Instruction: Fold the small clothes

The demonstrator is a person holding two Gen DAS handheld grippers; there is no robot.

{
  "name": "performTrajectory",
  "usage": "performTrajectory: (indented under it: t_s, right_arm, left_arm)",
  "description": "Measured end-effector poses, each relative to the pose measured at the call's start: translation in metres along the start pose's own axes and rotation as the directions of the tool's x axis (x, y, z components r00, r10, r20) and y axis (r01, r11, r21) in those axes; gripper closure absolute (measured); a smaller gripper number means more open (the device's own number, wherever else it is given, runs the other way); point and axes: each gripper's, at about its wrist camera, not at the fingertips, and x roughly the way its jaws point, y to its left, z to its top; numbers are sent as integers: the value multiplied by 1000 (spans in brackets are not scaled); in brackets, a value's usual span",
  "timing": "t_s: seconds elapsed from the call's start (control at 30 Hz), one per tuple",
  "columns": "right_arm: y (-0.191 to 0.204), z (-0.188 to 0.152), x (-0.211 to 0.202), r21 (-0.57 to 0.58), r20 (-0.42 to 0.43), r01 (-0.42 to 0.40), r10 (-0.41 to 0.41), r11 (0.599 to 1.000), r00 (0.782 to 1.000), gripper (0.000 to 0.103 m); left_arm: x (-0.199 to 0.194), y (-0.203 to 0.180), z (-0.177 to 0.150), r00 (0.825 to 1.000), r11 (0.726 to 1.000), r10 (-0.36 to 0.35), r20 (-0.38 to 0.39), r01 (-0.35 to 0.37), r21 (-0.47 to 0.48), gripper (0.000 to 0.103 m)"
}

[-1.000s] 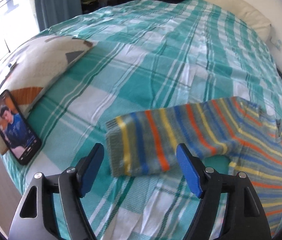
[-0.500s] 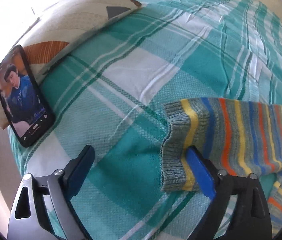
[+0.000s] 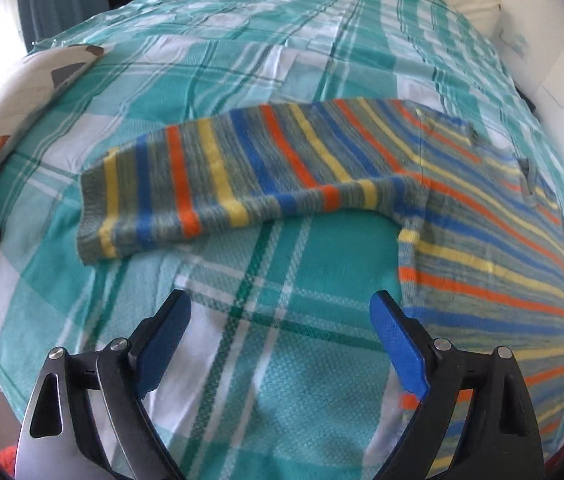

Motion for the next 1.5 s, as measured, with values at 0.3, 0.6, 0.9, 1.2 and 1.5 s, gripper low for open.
performTrajectory:
  t_s: [0.3,0.6,0.9,1.2,1.5]
  right_arm:
    - [-2,1,3,8,-10,8,-8,1000,1000,33]
    - [-3,-2,6,7,-25,23,-22,1000,999,33]
    - [-18,-2,8,74,-31,34,-32,997,999,33]
    - [-32,-5,13,130,-52,80,-74,988,996,33]
    - [-25,-11,29,99,-86,129,-121,987,989,20]
  left_arm:
    - [15,0,-27,1000,998,23,10,-23,59,1]
    - [18,-5,-33,997,995,51,54,-55,79,0]
    - [18,-6,-35,996,994,55,72,-61,86,0]
    - [19,-13,-37,994,986,95,47,-100,133,0]
    - [21,-14,-35,995,983,98,34,-102,153,0]
